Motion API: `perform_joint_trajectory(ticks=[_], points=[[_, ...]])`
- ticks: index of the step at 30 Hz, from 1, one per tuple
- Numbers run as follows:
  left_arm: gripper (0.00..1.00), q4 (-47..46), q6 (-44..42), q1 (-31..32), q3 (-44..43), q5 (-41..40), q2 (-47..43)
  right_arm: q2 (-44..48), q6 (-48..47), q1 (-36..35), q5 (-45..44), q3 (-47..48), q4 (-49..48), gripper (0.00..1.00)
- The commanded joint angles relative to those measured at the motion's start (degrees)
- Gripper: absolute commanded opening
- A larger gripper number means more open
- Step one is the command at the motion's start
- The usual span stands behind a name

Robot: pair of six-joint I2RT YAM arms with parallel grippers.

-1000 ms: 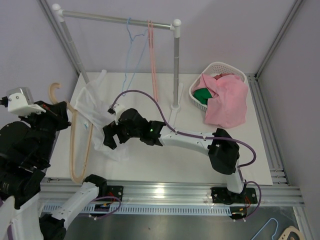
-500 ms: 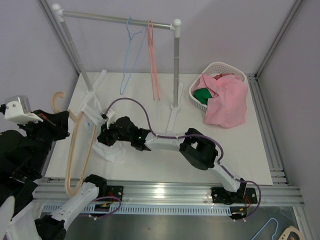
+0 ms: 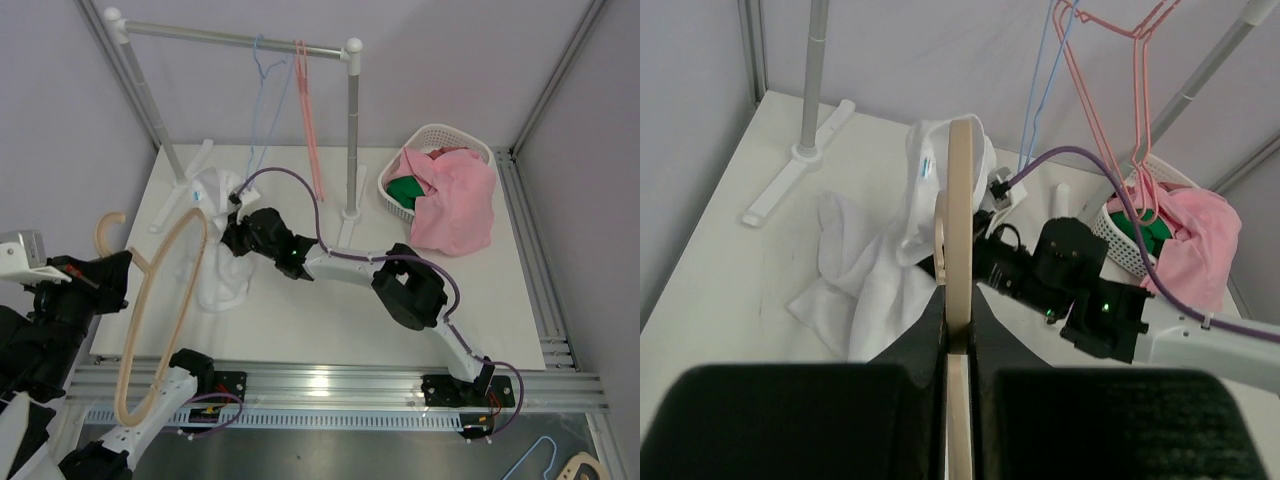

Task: Remove the t-shirt from the hanger

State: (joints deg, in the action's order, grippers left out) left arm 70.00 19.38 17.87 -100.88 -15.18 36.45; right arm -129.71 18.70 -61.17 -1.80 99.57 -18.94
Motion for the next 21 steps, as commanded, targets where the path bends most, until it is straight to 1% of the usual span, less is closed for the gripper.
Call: perform_joint_trajectory(ticks=[1, 4, 7, 9, 11, 13, 15, 16, 17, 18, 19, 21], points=[[0.01, 1.9, -2.0, -0.3, -1.1, 1.6, -1.4, 2.0, -0.9, 2.8, -5.1, 1.7, 1.9, 0.00], [0.01, 1.7, -3.2, -0.3, -0.4, 0.2, -2.2, 0.3, -0.9, 3.9, -4.1, 1.9, 3.4, 0.00], [0.01, -1.5, -4.4, -0.3, 2.0, 0.6, -2.5, -1.8, -2.5, 3.1, -3.8, 4.0, 5.6, 0.00], [0.01, -5.7, -5.7, -0.3, 3.1, 0.2, -2.1, -4.2, -3.4, 2.4, -4.5, 6.2, 8.6, 0.00], [0.01, -10.4, -6.6, -0.3, 3.9, -1.1, -0.7, -6.6, -3.8, 1.6, -5.0, 9.8, 12.7, 0.00], [0.01, -12.9, -7.9, -0.3, 3.5, -2.0, 1.2, -7.4, -4.1, 1.1, -6.6, 11.3, 14.8, 0.00], [0.01, -15.3, -7.3, -0.3, 3.4, -2.1, 4.5, -7.9, -4.3, 0.6, -9.3, 12.1, 17.0, 0.00], [0.01, -16.7, -7.1, -0.3, 4.9, -2.3, 5.1, -8.1, -4.4, 0.5, -10.5, 12.5, 17.8, 0.01], [0.01, -20.4, -7.1, -0.3, 5.5, -2.1, 6.0, -8.9, -4.5, 0.3, -11.9, 14.0, 21.0, 0.48], [0.01, -22.2, -7.2, -0.3, 6.1, -2.5, 6.5, -9.4, -5.3, 0.2, -12.8, 15.0, 22.4, 0.81], [0.01, -23.8, -7.3, -0.3, 7.1, -3.4, 7.1, -9.9, -5.8, 0.1, -14.3, 16.0, 23.7, 0.99], [0.01, -27.5, -8.8, -0.3, 6.6, -4.6, 10.1, -12.1, -6.2, 0.3, -14.5, 19.2, 27.1, 0.99]])
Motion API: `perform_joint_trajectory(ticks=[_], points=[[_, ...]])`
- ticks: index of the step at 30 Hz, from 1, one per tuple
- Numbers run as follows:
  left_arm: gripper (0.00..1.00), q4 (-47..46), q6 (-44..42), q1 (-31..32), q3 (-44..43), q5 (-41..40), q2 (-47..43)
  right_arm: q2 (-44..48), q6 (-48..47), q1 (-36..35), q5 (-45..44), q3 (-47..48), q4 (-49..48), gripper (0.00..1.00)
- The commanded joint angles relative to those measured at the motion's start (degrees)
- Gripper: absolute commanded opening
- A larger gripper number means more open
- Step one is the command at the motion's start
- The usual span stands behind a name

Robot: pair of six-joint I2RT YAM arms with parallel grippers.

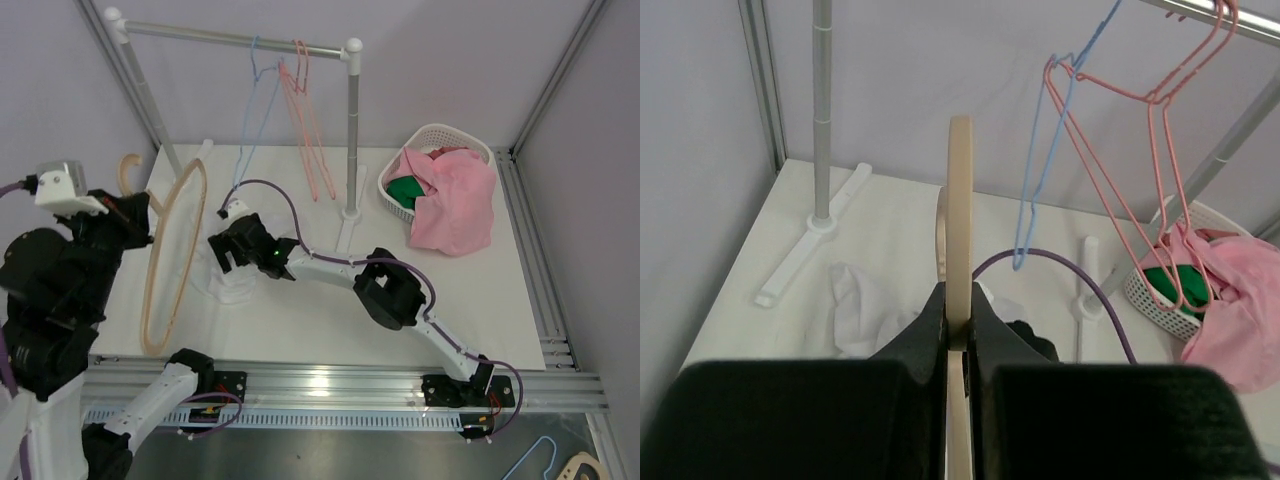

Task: Remove the t-shirt from the hanger

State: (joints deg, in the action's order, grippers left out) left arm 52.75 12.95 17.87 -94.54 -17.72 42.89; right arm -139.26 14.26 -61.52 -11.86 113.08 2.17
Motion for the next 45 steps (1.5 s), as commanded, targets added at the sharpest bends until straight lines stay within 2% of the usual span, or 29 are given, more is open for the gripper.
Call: perform_joint_trajectory(ticks=[1, 5, 9, 10, 11, 12, 13, 14, 15, 16, 17, 19, 20, 22, 23, 26, 27, 32, 36, 38, 41, 45], points=[[0.01, -11.6, -2.9, -0.3, -0.5, -2.5, 4.7, -3.7, -2.3, 0.9, -2.8, 7.5, 7.8, 0.99], [0.01, -17.7, -6.4, -0.5, -3.3, -2.3, 11.1, -8.6, -3.8, 0.7, -2.5, 13.9, 16.6, 1.00], [0.01, -23.6, -7.2, -2.0, -3.7, -1.6, 16.3, -8.7, -4.5, 0.4, -1.4, 10.9, 17.1, 0.99], [0.01, -25.7, -7.2, -2.6, -3.7, -1.4, 18.1, -9.1, -4.4, 0.3, -1.6, 10.4, 18.2, 0.95], [0.01, -26.4, -6.4, -4.4, -3.8, -0.1, 19.1, -9.4, -4.7, 0.3, -1.2, 10.6, 19.0, 0.87], [0.01, -26.6, -5.6, -5.5, -5.7, 1.2, 20.2, -9.4, -4.5, 0.1, -1.4, 10.5, 20.0, 0.74], [0.01, -26.7, -5.0, -6.4, -6.7, 4.6, 21.5, -9.4, -4.5, -0.2, -1.8, 9.2, 21.4, 0.53], [0.01, -26.0, -4.3, -8.6, -7.8, 7.6, 24.3, -8.1, -3.8, -0.3, -2.3, 7.7, 21.6, 0.44], [0.01, -25.4, -4.5, -9.2, -12.5, 10.3, 26.1, -6.8, -3.3, -0.5, -2.4, 5.5, 21.4, 0.36], [0.01, -25.0, -5.1, -9.6, -13.9, 13.1, 27.5, -5.1, -2.6, -1.0, -1.9, 2.5, 19.9, 0.13], [0.01, -25.0, -6.6, -10.0, -16.9, 14.1, 29.9, -0.2, -0.8, -1.3, -1.9, -5.2, 18.4, 0.00], [0.01, -25.0, -7.4, -10.5, -18.9, 16.7, 32.2, 6.1, 0.4, -2.0, 0.2, -14.0, 13.7, 0.00], [0.01, -25.5, -7.7, -11.0, -19.4, 17.3, 34.0, 13.3, 0.8, -2.6, 0.7, -22.7, 12.1, 0.00], [0.01, -26.3, -7.9, -11.1, -20.9, 21.0, 35.8, 21.0, 2.2, -3.1, -0.8, -30.1, 11.0, 0.00], [0.01, -26.6, -7.9, -11.1, -21.3, 21.5, 36.6, 28.6, 2.6, -3.3, -1.4, -35.3, 11.8, 0.00], [0.01, -27.9, -7.8, -11.2, -23.4, 23.0, 40.3, 39.0, 4.6, -3.4, -3.5, -39.7, 18.0, 0.00], [0.01, -28.2, -7.7, -11.2, -24.5, 23.2, 42.2, 45.0, 5.2, -3.5, -4.2, -40.6, 20.0, 0.00], [0.01, -28.3, -7.9, -11.2, -29.2, 24.5, 47.6, 58.1, 5.2, -2.3, -8.6, -35.5, 31.1, 0.00], [0.01, -26.2, -7.5, -11.1, -34.6, 25.4, 52.5, 62.7, 2.1, 4.4, -13.1, -25.1, 40.3, 0.00], [0.01, -26.6, -7.3, -11.1, -35.3, 25.4, 54.1, 64.5, -0.4, 10.2, -13.9, -18.5, 45.0, 0.00], [0.01, -27.8, -7.4, -11.0, -35.4, 24.9, 55.3, 66.5, -3.1, 18.0, -11.8, -12.3, 45.9, 0.00], [0.01, -27.8, -7.2, -10.9, -37.7, 25.0, 57.6, 64.1, -3.6, 28.8, -7.0, -3.5, 46.5, 0.00]])
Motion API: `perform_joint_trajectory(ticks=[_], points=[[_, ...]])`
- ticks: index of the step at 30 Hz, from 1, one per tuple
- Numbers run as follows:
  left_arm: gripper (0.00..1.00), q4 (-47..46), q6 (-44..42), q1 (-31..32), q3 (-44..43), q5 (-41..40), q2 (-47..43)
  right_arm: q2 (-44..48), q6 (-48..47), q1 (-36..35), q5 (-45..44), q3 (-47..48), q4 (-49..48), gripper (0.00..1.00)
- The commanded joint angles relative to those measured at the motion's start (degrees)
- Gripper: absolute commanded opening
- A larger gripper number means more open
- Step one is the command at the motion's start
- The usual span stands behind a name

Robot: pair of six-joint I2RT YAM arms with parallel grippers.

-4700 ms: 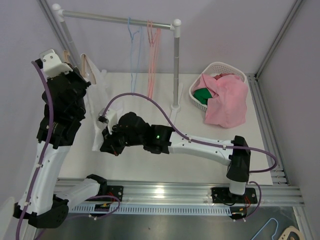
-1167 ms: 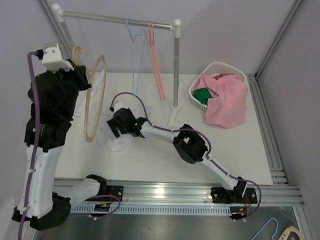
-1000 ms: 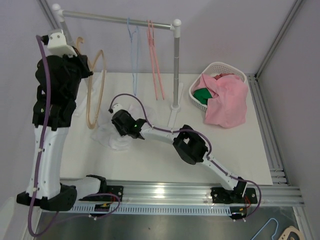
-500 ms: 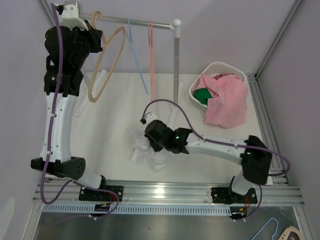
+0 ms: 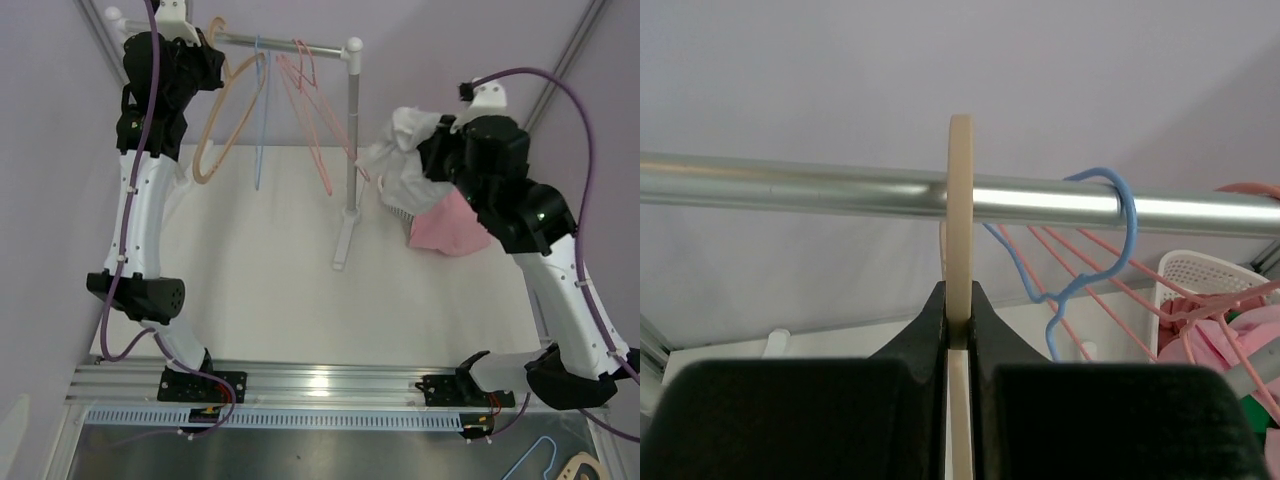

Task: Remove the t-shirt from the hanger

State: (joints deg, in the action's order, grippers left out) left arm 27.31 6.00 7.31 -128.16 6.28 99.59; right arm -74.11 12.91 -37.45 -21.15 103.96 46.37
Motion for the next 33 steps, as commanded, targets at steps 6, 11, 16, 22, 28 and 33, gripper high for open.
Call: perform_joint_trajectory(ticks=[6, 11, 16, 22, 28, 33], points=[[0.01, -3.0, -0.2, 0.2, -4.4, 1.4, 3.7, -8.8, 1.1, 17.6, 7.3, 11.6, -3.5, 0.00], [0.01, -3.1, -0.2, 0.8, -4.1, 1.3, 5.6, -20.0, 3.0, 22.9, 11.0, 17.1, -4.8, 0.00], [0.01, -3.5, -1.1, 2.2, -2.9, -0.6, 5.8, -33.3, 5.8, 27.6, 12.3, 20.4, -3.2, 0.00], [0.01, -4.8, 0.0, 2.4, 0.2, -1.5, 4.5, -46.6, 15.0, 31.8, 11.7, 17.7, 2.5, 0.00], [0.01, -5.4, 0.1, 2.4, 2.4, -1.4, 3.1, -52.4, 15.9, 32.6, 10.5, 8.3, 0.5, 0.00], [0.04, -5.3, 0.1, 2.4, 3.3, -1.2, 2.0, -50.1, 16.0, 33.5, 11.0, 8.3, 0.0, 0.08]])
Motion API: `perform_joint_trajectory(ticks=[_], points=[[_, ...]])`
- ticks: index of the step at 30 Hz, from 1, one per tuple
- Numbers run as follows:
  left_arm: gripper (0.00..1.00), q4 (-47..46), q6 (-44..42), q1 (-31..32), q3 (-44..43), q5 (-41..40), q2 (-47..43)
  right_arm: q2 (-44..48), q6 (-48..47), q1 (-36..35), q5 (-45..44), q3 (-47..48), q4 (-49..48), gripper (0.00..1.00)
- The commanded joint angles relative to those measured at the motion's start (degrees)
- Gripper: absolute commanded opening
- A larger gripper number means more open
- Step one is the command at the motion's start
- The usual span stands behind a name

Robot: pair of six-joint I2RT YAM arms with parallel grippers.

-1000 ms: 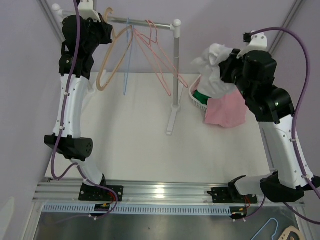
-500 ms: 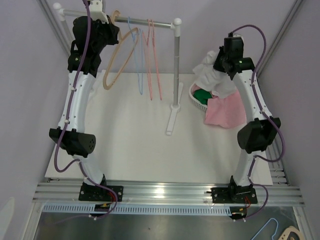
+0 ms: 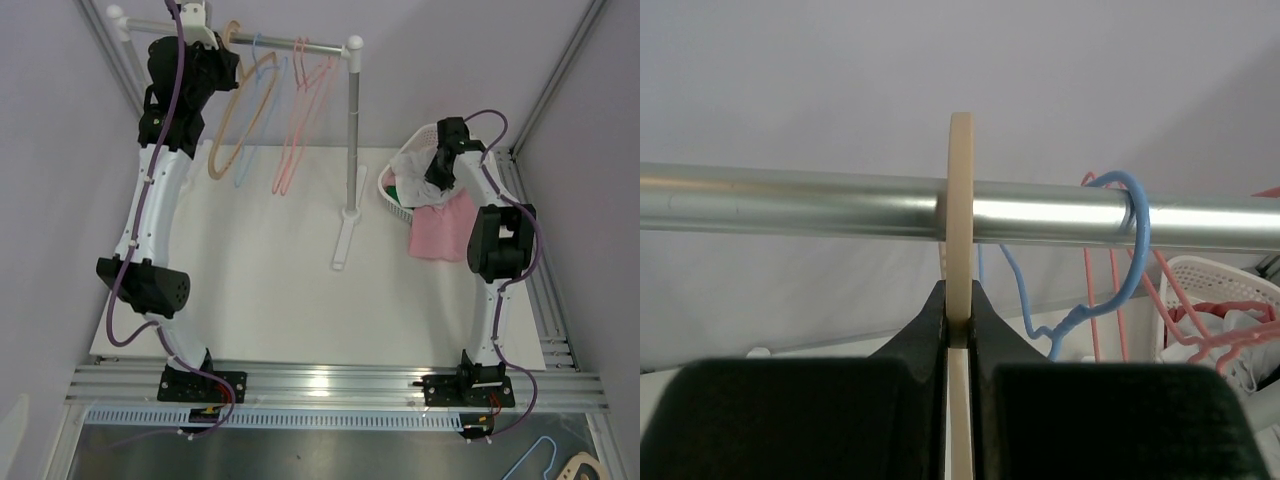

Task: Remove the t-shirt from the hanger

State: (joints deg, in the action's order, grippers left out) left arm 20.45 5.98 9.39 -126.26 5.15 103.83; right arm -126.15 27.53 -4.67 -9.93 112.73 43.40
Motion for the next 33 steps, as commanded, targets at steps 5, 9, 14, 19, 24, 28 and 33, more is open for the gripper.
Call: perform_joint_trajectory(ticks=[5, 9, 14, 19, 24, 28, 33], points=[[0.17, 1.3, -0.2, 0.3, 1.3, -0.2, -3.6, 6.7, 0.4, 0.7, 1.1, 1.7, 2.4, 0.59], [0.26, 1.4, 0.1, 0.3, 0.6, 0.0, -3.5, 8.0, -0.3, 0.5, 0.3, 7.7, 4.5, 0.68], [0.40, 4.1, -0.4, 0.3, -2.7, -0.8, -2.9, 6.0, -1.8, 0.0, -1.3, 19.6, 10.5, 0.92], [0.55, 3.6, -1.4, 0.2, -0.5, -2.0, -5.1, 9.9, -2.1, -1.0, -4.0, 18.6, 10.0, 1.00], [0.99, 3.1, -1.1, 0.3, 4.1, -4.2, -8.3, 16.7, -2.2, -1.4, -2.9, 15.1, 7.7, 0.99], [1.00, 1.2, -0.4, 0.3, 9.7, -4.9, -14.2, 20.6, -2.7, -1.4, -1.7, 13.6, 7.1, 0.99], [0.99, 0.5, 1.2, 0.3, 15.0, -4.9, -20.2, 23.2, -3.8, -1.6, 1.0, 13.1, 8.5, 1.00]])
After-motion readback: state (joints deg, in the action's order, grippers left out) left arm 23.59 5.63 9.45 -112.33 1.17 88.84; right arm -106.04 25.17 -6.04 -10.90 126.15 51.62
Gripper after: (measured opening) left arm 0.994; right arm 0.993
